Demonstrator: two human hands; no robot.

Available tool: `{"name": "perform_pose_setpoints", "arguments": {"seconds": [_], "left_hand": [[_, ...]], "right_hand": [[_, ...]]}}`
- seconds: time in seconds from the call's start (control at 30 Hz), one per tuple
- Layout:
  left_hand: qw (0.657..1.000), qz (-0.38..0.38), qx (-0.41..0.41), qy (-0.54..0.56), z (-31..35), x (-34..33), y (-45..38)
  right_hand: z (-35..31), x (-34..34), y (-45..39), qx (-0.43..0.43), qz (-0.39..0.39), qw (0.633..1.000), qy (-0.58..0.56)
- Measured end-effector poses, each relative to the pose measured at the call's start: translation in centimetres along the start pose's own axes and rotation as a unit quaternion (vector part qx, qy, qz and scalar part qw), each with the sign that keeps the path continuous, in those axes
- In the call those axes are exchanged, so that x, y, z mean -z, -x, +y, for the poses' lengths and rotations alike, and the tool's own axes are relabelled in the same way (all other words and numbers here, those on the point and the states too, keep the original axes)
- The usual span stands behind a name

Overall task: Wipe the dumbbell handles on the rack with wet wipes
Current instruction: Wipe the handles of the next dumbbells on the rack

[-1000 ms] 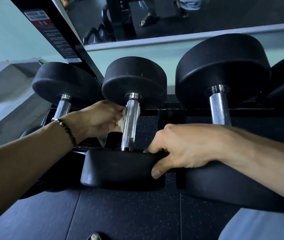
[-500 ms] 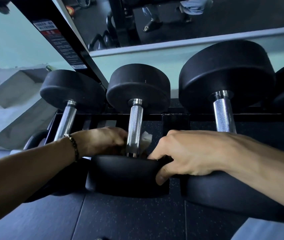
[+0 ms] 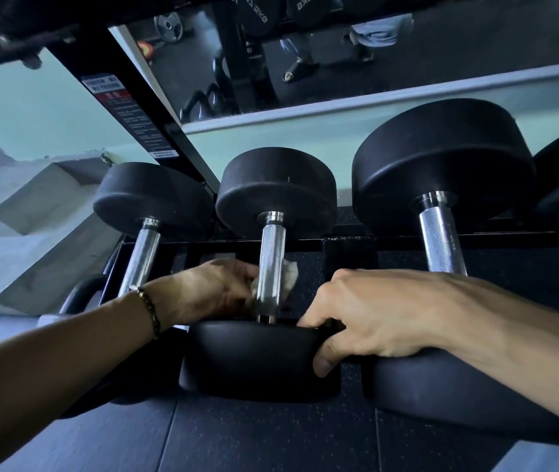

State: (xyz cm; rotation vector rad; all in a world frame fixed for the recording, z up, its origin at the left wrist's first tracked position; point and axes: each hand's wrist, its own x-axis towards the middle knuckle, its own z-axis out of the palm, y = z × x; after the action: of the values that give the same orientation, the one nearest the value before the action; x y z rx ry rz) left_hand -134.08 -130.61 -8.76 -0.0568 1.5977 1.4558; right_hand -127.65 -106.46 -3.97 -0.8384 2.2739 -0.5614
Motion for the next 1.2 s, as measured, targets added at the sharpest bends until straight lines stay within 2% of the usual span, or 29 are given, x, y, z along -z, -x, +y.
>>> {"name": "perform_pose_setpoints", "arguments": {"seconds": [0.13, 0.2, 0.3, 0.37, 0.47, 0.53, 0.6, 0.67, 0.73, 0.83, 0.9, 1.03, 1.1, 1.2], "left_hand": [[0.979, 0.105, -0.104, 0.141, 2.4, 0.3, -1.5], [0.972, 0.139, -0.102, 0.162, 2.8, 0.0, -1.6], [0.993, 0.096, -0.026, 0.059, 0.4, -0.6, 0.0], [0.996, 0.079, -0.029, 0.034, -0.3, -0.9, 0.4], [0.969, 0.189, -0.104, 0.120, 2.8, -1.0, -1.2], [0.966, 0.199, -0.103, 0.126, 3.6, -1.3, -1.6], [0.984, 0.168, -0.037, 0.042, 2.2, -1.6, -0.6], [0.985, 0.162, 0.014, -0.054, 0.5, -1.9, 0.7], [0.984, 0.173, -0.014, -0.044, 1.0, -2.2, 0.9], [0.964, 0.240, -0.092, 0.063, 4.5, -2.3, -0.8], [0.961, 0.260, -0.093, 0.030, 5.3, -2.9, -1.2], [0.968, 0.232, -0.010, -0.095, 2.3, -3.8, 1.3], [0.966, 0.243, -0.029, -0.079, 2.4, -3.6, 1.2], [0.939, 0.326, -0.093, -0.052, 5.0, -3.1, -1.4]], "right_hand": [[0.1, -0.2, -0.2, -0.005, 0.010, 1.000, 0.019], [0.2, -0.1, -0.2, -0.009, 0.008, 1.000, 0.021], [0.1, -0.1, -0.1, -0.003, 0.005, 1.000, -0.001], [-0.1, 0.0, 0.1, -0.005, 0.006, 1.000, -0.006], [-0.5, 0.3, 0.5, -0.027, 0.007, 1.000, 0.010], [-0.7, 0.5, 0.7, -0.032, 0.006, 0.999, 0.024], [-0.8, 0.5, 0.7, -0.030, 0.005, 0.999, 0.019], [-0.7, 0.5, 0.6, -0.029, 0.004, 0.999, 0.023], [-0.8, 0.5, 0.5, -0.028, 0.003, 0.999, 0.029], [-0.7, 0.3, 0.4, -0.026, 0.000, 0.999, 0.026], [-0.6, 0.3, 0.3, -0.020, -0.002, 1.000, 0.020], [-0.7, 0.5, 0.6, -0.026, -0.002, 0.999, 0.028], [-0.7, 0.4, 0.5, -0.026, -0.002, 0.999, 0.030], [-0.5, 0.2, 0.2, -0.014, 0.003, 1.000, 0.024]]}}
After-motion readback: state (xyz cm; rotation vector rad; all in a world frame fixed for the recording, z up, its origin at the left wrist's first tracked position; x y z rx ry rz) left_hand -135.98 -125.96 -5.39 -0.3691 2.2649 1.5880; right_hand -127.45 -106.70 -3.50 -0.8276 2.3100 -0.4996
